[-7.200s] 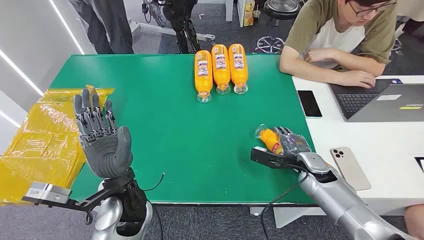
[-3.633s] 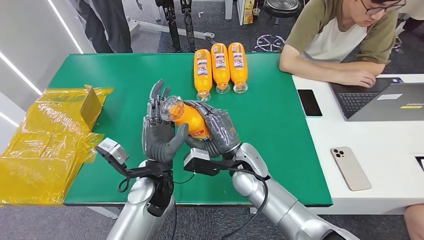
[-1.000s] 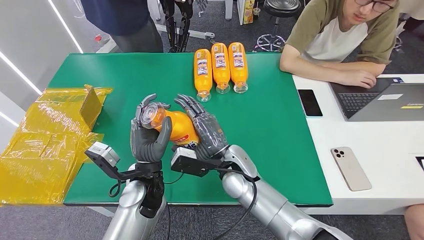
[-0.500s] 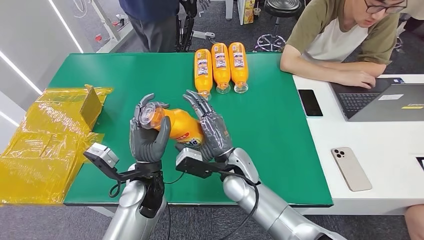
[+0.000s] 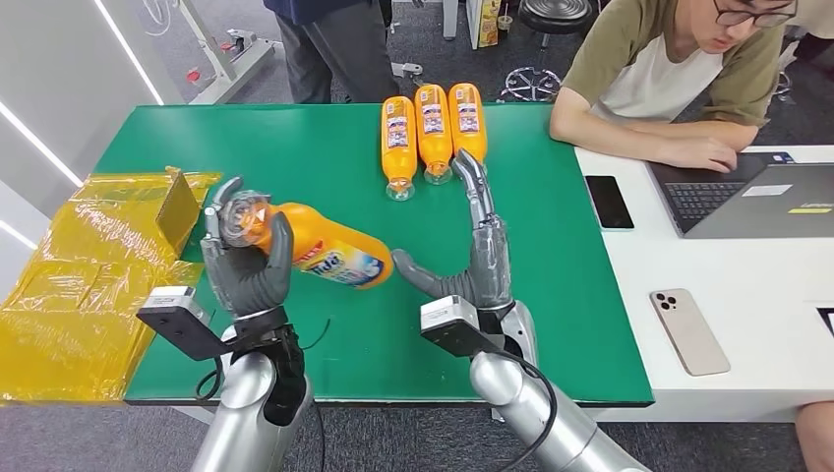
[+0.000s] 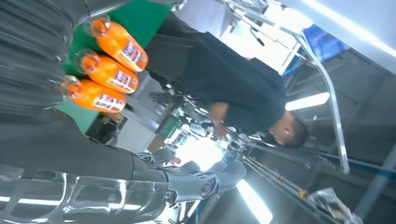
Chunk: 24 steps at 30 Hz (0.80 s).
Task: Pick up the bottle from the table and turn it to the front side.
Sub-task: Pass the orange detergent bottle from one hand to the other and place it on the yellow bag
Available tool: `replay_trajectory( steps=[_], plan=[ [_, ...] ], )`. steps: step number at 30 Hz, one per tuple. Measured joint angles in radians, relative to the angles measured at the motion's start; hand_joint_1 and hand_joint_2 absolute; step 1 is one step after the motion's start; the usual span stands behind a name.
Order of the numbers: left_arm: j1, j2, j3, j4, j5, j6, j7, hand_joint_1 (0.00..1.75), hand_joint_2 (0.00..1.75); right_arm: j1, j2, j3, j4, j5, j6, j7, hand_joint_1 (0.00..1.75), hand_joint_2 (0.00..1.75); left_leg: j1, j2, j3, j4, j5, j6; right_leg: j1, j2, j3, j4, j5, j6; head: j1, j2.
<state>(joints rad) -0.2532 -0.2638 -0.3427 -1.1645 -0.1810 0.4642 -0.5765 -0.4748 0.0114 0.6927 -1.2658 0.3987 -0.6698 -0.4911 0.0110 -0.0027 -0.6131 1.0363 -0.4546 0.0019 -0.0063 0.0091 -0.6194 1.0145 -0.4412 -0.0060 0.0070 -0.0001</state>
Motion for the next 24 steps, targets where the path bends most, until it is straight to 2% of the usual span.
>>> replay_trajectory(
  steps=[2,4,6,11,12,14,17,19,21,24],
  plan=[
    [0.002,0.02,0.027,-0.024,-0.193,0.143,0.048,1.75,1.75,0.008,0.019,-0.015,-0.013,-0.007,0.0,-0.024,0.0,1.75,0.0,0.001,0.0,0.0,0.0,0.0,0.0,0.001,0.0,0.0,0.0,0.0,0.0,0.0],
    [0.009,0.04,0.075,-0.052,-0.419,0.218,0.097,1.75,1.75,0.016,0.042,-0.03,-0.029,-0.023,0.0,-0.043,0.0,1.75,0.0,0.0,0.0,-0.001,0.001,-0.001,0.0,0.0,0.0,0.001,-0.001,-0.001,0.0,0.0],
    [0.015,0.056,0.147,-0.078,-0.597,0.231,0.115,1.75,1.75,0.03,0.061,-0.045,-0.05,-0.032,0.0,-0.05,0.0,1.75,0.0,0.0,0.001,-0.002,0.001,-0.002,0.001,0.0,0.0,0.001,-0.001,-0.002,0.0,0.0],
    [0.009,0.087,0.378,-0.113,-0.942,0.234,0.078,1.75,1.75,0.122,0.1,-0.102,-0.132,0.015,0.0,-0.064,0.0,1.75,0.0,0.0,0.001,-0.002,0.001,-0.002,0.001,0.0,0.0,0.001,-0.002,-0.003,0.0,0.0],
    [-0.001,0.098,0.419,-0.112,-1.022,0.234,0.096,1.75,1.75,0.144,0.107,-0.117,-0.15,0.018,0.0,-0.072,0.0,1.75,0.0,0.0,0.001,-0.002,0.001,-0.002,0.001,0.0,-0.001,0.001,-0.002,-0.003,0.0,0.0],
    [-0.042,0.135,0.468,-0.085,-1.182,0.234,0.194,1.75,1.75,0.181,0.119,-0.144,-0.186,0.018,0.0,-0.083,0.0,1.75,0.0,-0.001,0.001,-0.002,0.001,-0.003,0.001,-0.001,-0.001,0.001,-0.002,-0.003,0.0,0.0],
    [-0.164,0.224,0.441,0.066,-1.348,0.226,0.419,1.75,1.75,0.225,0.132,-0.17,-0.243,0.017,0.0,-0.075,0.0,1.75,0.0,-0.005,0.0,-0.002,0.003,-0.005,0.001,-0.005,-0.001,0.0,-0.002,-0.004,0.0,0.0],
    [-0.252,0.283,0.383,0.191,-1.375,0.202,0.518,1.75,1.75,0.246,0.136,-0.179,-0.276,0.015,0.0,-0.067,0.0,1.75,0.0,-0.005,0.0,-0.002,0.005,-0.006,0.001,-0.005,-0.001,0.001,0.0,-0.006,0.0,0.0],
    [-0.324,0.333,0.322,0.298,-1.382,0.163,0.558,1.75,1.75,0.26,0.137,-0.184,-0.302,0.011,0.0,-0.06,0.0,1.75,0.0,-0.002,0.0,-0.002,0.005,-0.006,0.001,-0.003,-0.001,0.001,0.002,-0.006,0.0,0.0],
    [-0.401,0.395,0.239,0.434,-1.386,0.085,0.573,1.75,1.75,0.273,0.137,-0.187,-0.333,0.006,0.0,-0.048,0.0,1.75,0.0,0.002,0.001,-0.002,0.005,-0.007,0.001,0.002,-0.002,0.001,0.003,-0.006,0.0,0.0]
  ],
)
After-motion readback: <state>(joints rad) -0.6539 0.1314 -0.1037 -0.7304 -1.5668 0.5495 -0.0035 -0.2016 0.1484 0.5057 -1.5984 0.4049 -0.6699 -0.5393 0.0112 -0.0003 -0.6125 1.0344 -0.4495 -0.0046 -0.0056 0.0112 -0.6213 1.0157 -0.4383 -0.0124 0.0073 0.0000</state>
